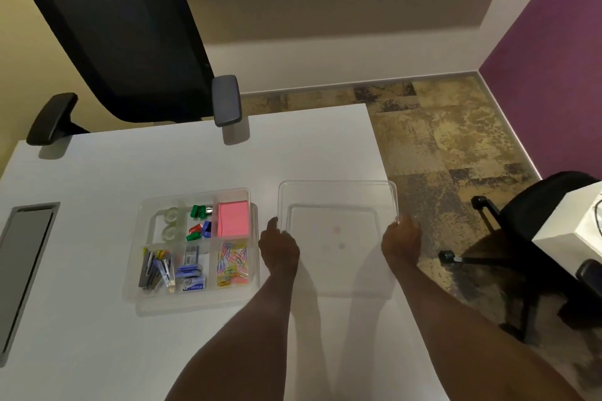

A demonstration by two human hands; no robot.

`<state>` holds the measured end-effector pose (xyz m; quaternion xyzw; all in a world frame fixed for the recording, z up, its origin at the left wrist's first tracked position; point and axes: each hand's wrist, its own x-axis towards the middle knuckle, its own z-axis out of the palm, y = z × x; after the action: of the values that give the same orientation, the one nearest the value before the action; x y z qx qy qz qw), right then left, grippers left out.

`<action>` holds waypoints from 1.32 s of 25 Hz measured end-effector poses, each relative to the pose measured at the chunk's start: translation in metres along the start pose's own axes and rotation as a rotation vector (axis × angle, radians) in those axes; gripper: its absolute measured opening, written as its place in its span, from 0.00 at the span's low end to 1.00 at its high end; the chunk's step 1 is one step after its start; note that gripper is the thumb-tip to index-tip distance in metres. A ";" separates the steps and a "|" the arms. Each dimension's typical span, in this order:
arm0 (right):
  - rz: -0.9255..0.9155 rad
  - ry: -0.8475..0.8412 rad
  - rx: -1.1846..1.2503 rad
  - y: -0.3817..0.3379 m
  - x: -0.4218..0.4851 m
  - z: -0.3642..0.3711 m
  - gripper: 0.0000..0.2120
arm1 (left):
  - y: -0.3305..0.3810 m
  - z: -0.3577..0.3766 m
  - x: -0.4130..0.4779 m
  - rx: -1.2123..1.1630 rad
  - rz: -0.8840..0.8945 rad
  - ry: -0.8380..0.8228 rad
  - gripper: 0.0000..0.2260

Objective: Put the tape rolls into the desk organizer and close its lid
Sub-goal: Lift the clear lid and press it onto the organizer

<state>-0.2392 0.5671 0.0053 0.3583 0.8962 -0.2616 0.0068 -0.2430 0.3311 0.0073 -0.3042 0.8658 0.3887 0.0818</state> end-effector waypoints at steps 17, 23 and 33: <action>-0.360 0.095 0.453 -0.117 -0.095 -0.045 0.09 | -0.010 -0.179 0.005 -0.245 0.139 0.423 0.10; -0.423 -0.104 0.667 -0.162 -0.147 -0.036 0.12 | -0.046 -0.267 0.026 -0.439 0.222 0.411 0.09; -0.189 -0.400 1.084 -0.208 -0.199 -0.022 0.13 | -0.124 -0.357 0.071 -0.982 0.042 -0.028 0.09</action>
<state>-0.2219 0.3246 0.1600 0.1730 0.6439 -0.7446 -0.0316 -0.1933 -0.0229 0.1474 -0.2837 0.5849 0.7568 -0.0676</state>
